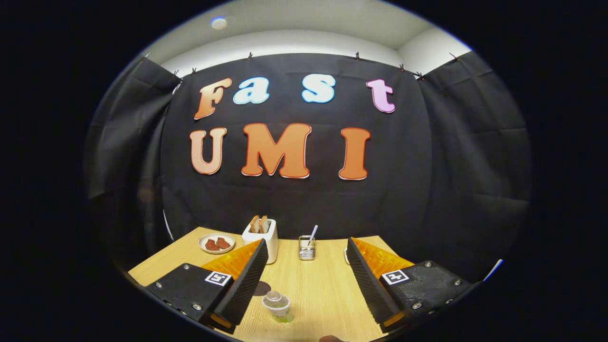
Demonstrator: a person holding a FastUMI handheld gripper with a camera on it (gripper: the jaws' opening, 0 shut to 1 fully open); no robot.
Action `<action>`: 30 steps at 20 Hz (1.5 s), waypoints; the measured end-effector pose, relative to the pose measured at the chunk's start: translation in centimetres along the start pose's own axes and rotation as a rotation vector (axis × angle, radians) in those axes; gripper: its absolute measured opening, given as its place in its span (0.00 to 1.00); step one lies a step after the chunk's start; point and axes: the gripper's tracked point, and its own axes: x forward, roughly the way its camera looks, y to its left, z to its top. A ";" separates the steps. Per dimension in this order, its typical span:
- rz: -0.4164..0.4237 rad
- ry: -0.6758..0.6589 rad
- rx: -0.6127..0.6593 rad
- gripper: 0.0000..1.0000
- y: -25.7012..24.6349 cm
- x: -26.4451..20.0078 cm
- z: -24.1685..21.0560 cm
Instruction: Take the bottle from table, then pour the juice into the cup, finally place the bottle on the coaster
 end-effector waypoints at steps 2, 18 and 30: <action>0.023 0.045 0.014 0.99 1.2 0.6 -2.3; 0.036 0.396 -0.050 1.00 4.6 3.3 -22.3; 0.032 0.472 -0.022 0.95 5.4 5.8 -27.3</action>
